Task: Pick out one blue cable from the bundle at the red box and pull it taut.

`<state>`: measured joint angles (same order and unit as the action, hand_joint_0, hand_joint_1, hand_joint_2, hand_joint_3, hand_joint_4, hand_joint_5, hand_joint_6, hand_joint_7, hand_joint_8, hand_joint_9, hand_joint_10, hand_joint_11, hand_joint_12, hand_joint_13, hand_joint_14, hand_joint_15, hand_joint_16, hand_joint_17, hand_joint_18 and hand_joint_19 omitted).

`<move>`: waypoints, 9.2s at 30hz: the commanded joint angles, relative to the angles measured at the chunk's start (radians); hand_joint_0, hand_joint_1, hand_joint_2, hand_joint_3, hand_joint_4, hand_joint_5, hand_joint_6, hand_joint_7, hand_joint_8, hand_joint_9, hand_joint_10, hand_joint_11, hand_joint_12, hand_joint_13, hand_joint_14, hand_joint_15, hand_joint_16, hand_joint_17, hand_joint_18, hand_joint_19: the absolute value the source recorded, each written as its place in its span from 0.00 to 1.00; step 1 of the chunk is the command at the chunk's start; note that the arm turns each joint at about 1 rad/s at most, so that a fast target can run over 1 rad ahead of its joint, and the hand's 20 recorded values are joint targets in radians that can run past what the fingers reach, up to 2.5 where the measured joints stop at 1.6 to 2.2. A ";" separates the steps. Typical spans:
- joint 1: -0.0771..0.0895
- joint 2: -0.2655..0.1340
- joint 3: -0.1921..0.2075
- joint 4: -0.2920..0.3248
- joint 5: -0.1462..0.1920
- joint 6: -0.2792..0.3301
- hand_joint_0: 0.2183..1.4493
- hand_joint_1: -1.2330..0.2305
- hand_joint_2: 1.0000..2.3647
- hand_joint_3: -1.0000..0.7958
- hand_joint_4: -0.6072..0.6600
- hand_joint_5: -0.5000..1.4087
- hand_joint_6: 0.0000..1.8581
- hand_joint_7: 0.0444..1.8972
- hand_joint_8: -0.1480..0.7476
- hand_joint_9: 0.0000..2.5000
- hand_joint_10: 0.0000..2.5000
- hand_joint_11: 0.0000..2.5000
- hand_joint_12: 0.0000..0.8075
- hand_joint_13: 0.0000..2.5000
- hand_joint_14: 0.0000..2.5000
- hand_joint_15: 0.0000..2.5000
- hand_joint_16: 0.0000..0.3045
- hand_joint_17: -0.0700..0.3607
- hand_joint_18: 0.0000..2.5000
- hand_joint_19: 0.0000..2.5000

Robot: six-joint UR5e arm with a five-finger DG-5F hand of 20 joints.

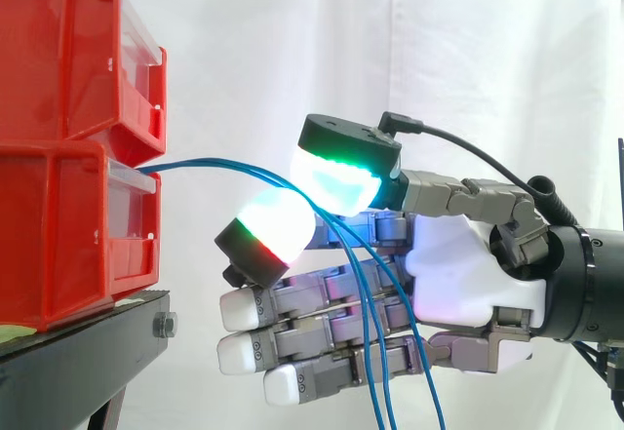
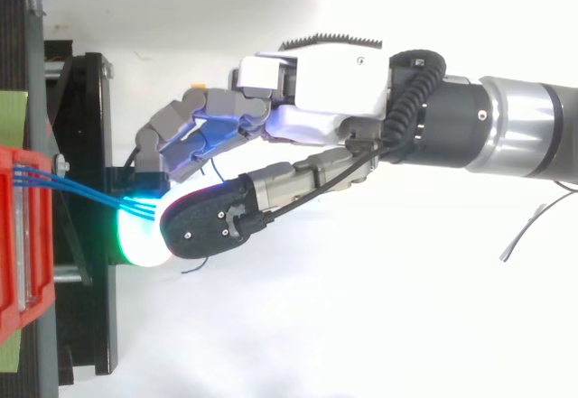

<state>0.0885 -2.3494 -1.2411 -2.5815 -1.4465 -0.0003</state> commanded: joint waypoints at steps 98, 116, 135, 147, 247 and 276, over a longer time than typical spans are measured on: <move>-0.010 -0.001 0.000 -0.005 0.005 -0.040 0.42 0.26 0.00 0.28 0.39 0.16 0.52 0.55 0.45 0.27 0.01 0.21 0.38 0.26 0.01 0.15 0.13 0.37 0.25 0.16; -0.015 -0.001 0.002 -0.005 0.005 -0.050 0.26 0.25 0.00 0.28 0.51 0.17 0.51 0.50 0.46 0.29 0.01 0.21 0.40 0.27 0.01 0.15 0.14 0.38 0.26 0.16; -0.013 -0.001 0.009 -0.002 0.006 -0.063 0.27 0.37 0.00 0.28 0.51 0.18 0.50 0.54 0.47 0.35 0.01 0.24 0.40 0.31 0.01 0.17 0.13 0.37 0.29 0.18; -0.015 -0.001 0.018 -0.005 0.006 -0.076 0.45 0.22 0.01 0.39 0.42 0.18 0.51 0.72 0.45 0.35 0.01 0.26 0.38 0.32 0.01 0.19 0.12 0.36 0.29 0.18; -0.016 -0.001 0.018 -0.009 0.006 -0.099 0.29 0.39 0.02 0.47 0.52 0.15 0.48 0.49 0.46 0.32 0.01 0.27 0.42 0.29 0.01 0.21 0.15 0.41 0.27 0.24; -0.018 -0.001 0.018 -0.009 0.006 -0.103 0.36 0.30 0.01 0.37 0.52 0.14 0.49 0.45 0.43 0.27 0.01 0.27 0.41 0.27 0.01 0.20 0.15 0.40 0.27 0.21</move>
<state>0.0719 -2.3500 -1.2226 -2.5909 -1.4404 -0.1028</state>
